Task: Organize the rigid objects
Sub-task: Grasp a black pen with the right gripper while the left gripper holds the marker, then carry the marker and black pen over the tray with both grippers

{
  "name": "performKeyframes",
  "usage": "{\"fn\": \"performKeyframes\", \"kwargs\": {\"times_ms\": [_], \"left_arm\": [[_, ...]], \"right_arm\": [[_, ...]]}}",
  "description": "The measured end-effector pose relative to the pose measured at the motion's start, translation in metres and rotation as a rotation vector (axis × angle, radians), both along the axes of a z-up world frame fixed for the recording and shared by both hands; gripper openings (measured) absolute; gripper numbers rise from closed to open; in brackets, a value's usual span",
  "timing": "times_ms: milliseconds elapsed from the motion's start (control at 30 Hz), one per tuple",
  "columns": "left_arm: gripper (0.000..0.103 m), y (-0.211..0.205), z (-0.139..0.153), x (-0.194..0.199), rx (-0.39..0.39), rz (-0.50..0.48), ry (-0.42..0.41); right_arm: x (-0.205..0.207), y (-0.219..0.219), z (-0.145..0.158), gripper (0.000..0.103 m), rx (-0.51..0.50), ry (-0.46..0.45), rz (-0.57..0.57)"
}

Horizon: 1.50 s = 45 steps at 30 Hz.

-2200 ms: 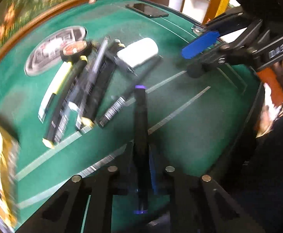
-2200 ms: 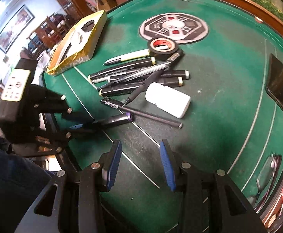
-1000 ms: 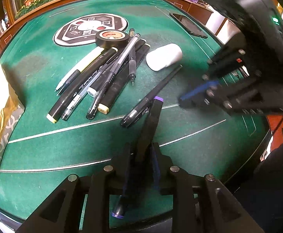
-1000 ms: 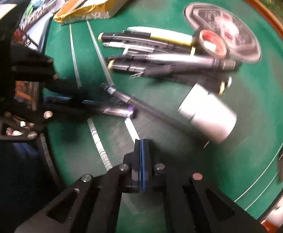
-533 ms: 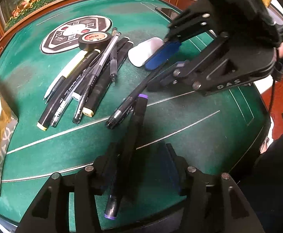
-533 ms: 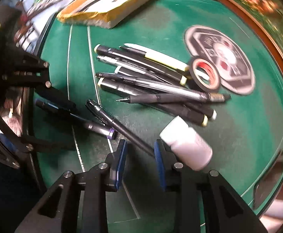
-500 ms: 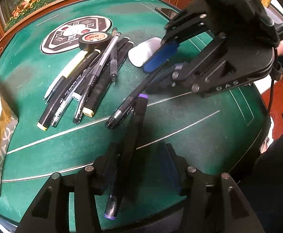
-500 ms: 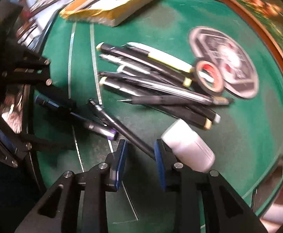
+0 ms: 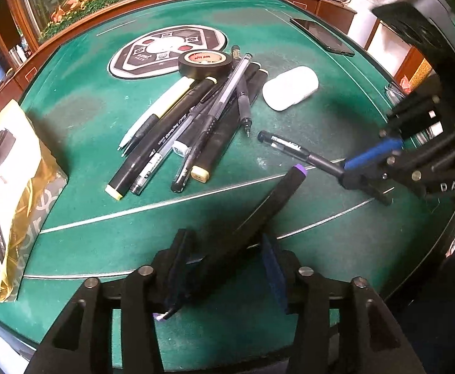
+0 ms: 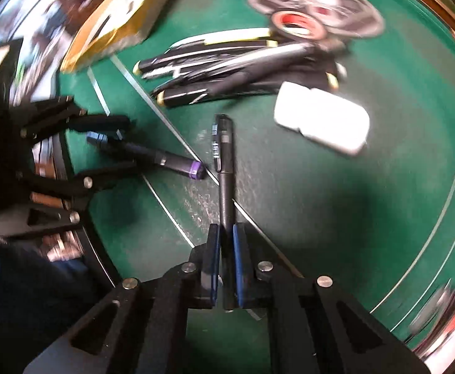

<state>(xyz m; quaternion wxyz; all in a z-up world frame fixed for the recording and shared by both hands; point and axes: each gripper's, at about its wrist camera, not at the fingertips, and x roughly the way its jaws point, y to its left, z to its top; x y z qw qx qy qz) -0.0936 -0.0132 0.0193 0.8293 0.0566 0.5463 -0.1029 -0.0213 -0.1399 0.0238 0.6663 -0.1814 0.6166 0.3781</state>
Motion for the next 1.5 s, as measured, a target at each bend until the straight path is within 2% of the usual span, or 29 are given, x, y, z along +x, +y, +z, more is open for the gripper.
{"fn": "performKeyframes", "kwargs": {"times_ms": [67, 167, 267, 333, 367, 400, 467, 600, 900, 1200, 1500], "left_arm": [[0.064, -0.008, -0.001, 0.001, 0.027, -0.034, -0.001], [0.071, -0.009, -0.003, 0.008, 0.021, -0.047, 0.017], [0.068, -0.008, -0.003, 0.009, 0.016, -0.078, 0.01], [0.044, -0.01, 0.0, 0.005, 0.001, -0.102, 0.0], [0.018, -0.008, 0.002, 0.006, -0.009, -0.091, 0.0], [0.014, -0.004, 0.002, 0.009, -0.03, -0.068, 0.009], [0.014, 0.008, 0.002, 0.015, -0.119, -0.026, 0.043], [0.014, 0.016, 0.0, 0.014, -0.211, 0.014, 0.068], [0.014, 0.029, 0.024, 0.007, -0.339, 0.045, 0.019], [0.015, 0.07, 0.055, 0.001, -0.426, 0.161, -0.08], [0.015, 0.128, 0.075, -0.007, -0.45, 0.297, -0.167]], "right_arm": [[-0.002, -0.005, -0.001, 0.008, 0.019, -0.015, -0.056], [-0.004, -0.009, -0.002, 0.008, 0.03, -0.022, -0.07], [-0.005, -0.015, -0.001, 0.008, 0.04, -0.032, -0.083], [-0.006, -0.02, 0.001, 0.008, 0.044, -0.041, -0.092], [-0.01, -0.021, 0.001, 0.008, 0.046, -0.044, -0.1], [-0.01, -0.02, 0.002, 0.008, 0.048, -0.046, -0.109], [-0.011, -0.013, 0.003, 0.008, 0.051, -0.05, -0.126], [-0.012, -0.008, 0.006, 0.008, 0.073, -0.058, -0.148], [-0.017, -0.011, 0.028, 0.008, 0.167, -0.044, -0.155], [-0.021, -0.011, 0.038, 0.008, 0.214, 0.032, -0.173], [-0.016, 0.004, 0.072, 0.008, 0.261, -0.007, -0.135]]}}
